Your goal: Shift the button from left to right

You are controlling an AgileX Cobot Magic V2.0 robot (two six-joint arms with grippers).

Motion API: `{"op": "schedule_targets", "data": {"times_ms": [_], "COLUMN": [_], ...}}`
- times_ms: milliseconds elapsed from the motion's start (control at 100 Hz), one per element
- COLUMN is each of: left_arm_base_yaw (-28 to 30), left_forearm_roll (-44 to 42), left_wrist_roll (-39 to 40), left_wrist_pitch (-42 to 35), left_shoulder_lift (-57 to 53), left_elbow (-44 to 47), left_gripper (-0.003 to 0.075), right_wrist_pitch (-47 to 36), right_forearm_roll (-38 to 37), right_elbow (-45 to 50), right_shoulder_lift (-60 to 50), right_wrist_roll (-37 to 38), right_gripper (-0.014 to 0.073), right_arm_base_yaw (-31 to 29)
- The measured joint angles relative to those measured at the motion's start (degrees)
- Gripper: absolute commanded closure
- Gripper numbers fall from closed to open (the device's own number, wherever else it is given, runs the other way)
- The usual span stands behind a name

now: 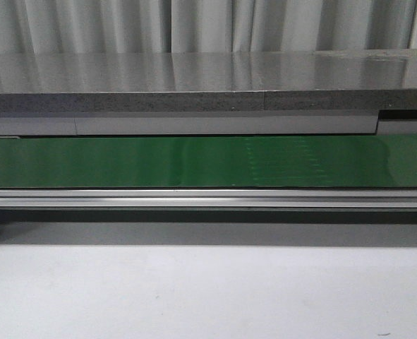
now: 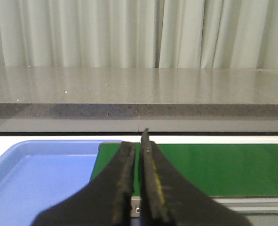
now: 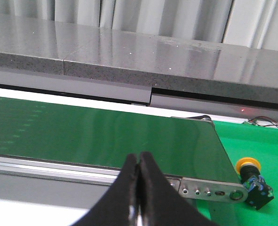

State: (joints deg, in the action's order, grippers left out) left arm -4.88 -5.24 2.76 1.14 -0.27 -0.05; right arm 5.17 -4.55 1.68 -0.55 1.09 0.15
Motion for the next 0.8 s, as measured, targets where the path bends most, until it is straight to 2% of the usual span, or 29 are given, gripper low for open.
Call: {"op": "schedule_targets", "data": {"times_ms": [800], "left_arm_base_yaw": [0.0], "left_forearm_roll": [0.0], "left_wrist_roll": [0.1], "left_wrist_pitch": [1.1], "left_shoulder_lift": [0.0], "left_elbow": [0.0], "left_gripper": [0.0715], "right_wrist_pitch": [0.0], "right_forearm_roll": [0.0], "right_elbow": [0.0], "right_shoulder_lift": [0.0], "right_wrist_roll": [0.0], "right_gripper": [0.0662], "right_arm_base_yaw": [0.0]}}
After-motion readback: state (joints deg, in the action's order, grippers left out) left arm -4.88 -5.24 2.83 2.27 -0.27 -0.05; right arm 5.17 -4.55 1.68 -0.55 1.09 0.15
